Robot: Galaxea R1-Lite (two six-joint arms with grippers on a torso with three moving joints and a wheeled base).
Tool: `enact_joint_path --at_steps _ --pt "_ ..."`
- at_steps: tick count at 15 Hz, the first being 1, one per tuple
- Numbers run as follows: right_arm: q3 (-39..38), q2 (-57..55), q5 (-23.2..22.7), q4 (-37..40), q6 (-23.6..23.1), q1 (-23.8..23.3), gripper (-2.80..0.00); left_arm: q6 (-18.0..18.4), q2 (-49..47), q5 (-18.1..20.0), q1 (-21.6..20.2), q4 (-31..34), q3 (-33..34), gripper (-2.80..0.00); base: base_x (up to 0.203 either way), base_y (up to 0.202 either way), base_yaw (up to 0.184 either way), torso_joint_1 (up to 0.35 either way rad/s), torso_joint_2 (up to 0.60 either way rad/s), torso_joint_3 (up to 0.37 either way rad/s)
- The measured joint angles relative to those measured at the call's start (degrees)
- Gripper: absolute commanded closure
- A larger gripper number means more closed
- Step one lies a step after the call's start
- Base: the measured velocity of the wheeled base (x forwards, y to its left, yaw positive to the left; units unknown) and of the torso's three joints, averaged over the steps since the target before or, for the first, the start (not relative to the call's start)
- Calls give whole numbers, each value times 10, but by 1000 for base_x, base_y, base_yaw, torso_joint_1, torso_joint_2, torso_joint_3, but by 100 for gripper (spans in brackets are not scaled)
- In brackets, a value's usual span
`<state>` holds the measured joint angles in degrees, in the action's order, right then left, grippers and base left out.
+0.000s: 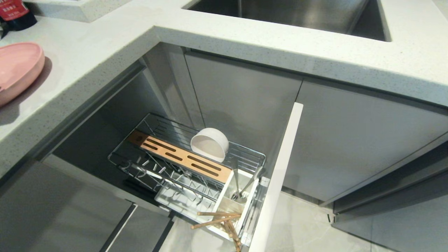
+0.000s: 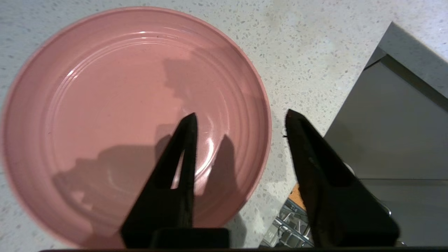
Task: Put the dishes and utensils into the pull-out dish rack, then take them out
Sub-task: Pick up the plate and place it in the cupboard
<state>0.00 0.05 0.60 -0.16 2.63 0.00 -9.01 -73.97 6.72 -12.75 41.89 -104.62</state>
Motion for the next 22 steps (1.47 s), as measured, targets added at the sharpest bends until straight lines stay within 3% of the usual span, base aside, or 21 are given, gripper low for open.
enact_joint_path --at_steps 5,8,15,22 --pt "0 0 0 0 0 0 0 -7 -42 -6 42 -5 -8 -280 0 0 0 0 0 0" --pt "0 0 0 0 0 0 0 -10 -69 -33 70 -11 -7 -280 0 0 0 0 0 0" --pt "0 0 0 0 0 0 0 -10 -100 -86 80 -52 4 -280 0 0 0 0 0 0" --pt "0 0 0 0 0 0 0 -9 -110 -92 91 -54 6 -280 0 0 0 0 0 0"
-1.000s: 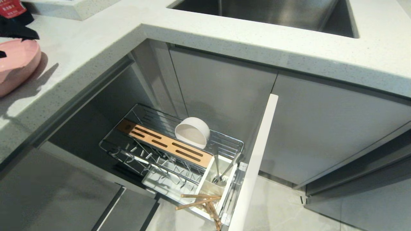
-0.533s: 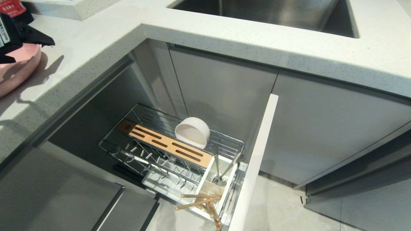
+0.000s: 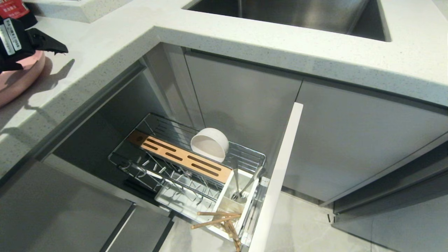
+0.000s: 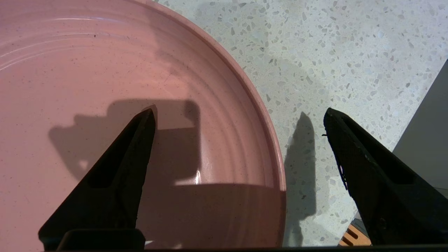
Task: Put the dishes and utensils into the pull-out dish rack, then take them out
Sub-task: Pick up the plate and place it in the cupboard
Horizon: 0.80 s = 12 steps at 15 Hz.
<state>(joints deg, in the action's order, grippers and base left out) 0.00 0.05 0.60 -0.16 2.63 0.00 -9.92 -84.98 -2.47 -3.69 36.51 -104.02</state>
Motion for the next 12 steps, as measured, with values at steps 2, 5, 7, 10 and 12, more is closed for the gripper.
enact_joint_path --at_steps 2,5,7,10,12 --pt "0 0 0 0 0 0 0 0 -1 -2 1 1 0 -280 0 0 0 0 0 0" --pt "0 0 0 0 0 0 0 2 -1 -4 1 1 4 -280 0 0 0 0 0 0" --pt "0 0 0 0 0 0 0 11 0 -5 1 3 11 0 0 0 0 0 0 0" --pt "0 0 0 0 0 0 0 24 1 -10 2 12 16 0 0 0 0 0 0 0" --pt "0 0 0 0 0 0 0 23 2 -10 3 17 18 0 0 0 0 0 0 0"
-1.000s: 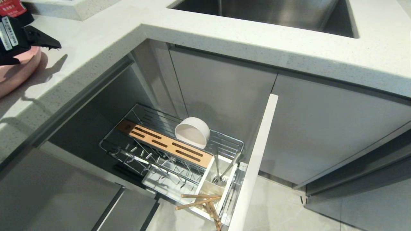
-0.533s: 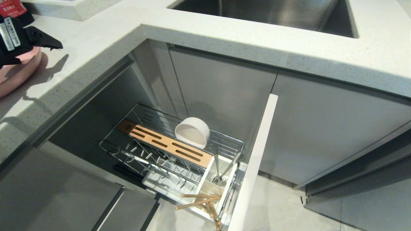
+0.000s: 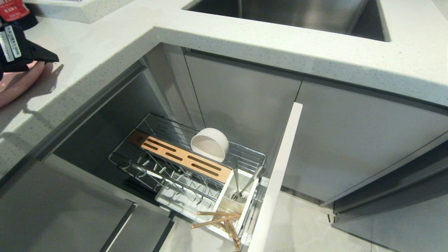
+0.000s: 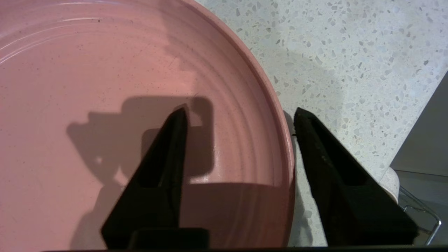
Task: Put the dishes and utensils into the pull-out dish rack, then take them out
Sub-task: Pick up the plate and place it in the cupboard
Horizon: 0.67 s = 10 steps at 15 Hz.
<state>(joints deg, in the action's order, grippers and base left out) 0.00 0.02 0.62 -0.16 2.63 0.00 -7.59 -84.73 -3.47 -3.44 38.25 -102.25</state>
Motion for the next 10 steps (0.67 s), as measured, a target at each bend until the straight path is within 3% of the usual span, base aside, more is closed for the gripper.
enact_joint_path --at_steps 10 --pt "0 0 0 0 0 0 0 -1 24 2 3 4 3 0 0 0 0 0 0 0"
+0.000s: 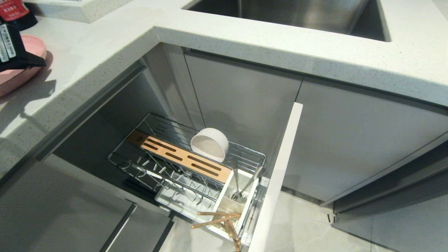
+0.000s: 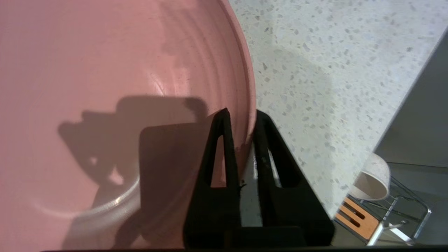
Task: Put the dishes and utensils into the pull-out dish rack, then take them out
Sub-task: Pick up the plate and place it in the cupboard
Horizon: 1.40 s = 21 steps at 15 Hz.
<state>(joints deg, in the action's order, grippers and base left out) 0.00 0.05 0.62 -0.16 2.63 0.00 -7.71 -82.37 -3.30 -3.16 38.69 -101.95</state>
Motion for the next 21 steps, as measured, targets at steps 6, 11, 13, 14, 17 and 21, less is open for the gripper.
enact_joint_path --at_steps 6,11,13,14,17,21 --pt "0 0 0 0 0 0 0 -4 44 1 0 0 4 0 0 0 0 0 0 0" --pt "0 0 0 0 0 0 0 -12 80 1 -1 57 -27 0 0 0 0 0 0 0" --pt "0 0 0 0 0 0 0 -15 97 -1 -1 68 -39 0 0 0 0 0 0 0" --pt "0 0 0 0 0 0 0 -15 104 -1 -1 68 -43 0 0 0 0 0 0 0" --pt "0 0 0 0 0 0 0 -30 129 -1 1 66 -54 0 0 0 0 0 0 0" --pt "0 0 0 0 0 0 0 -119 147 5 39 36 -93 0 0 0 0 0 0 0"
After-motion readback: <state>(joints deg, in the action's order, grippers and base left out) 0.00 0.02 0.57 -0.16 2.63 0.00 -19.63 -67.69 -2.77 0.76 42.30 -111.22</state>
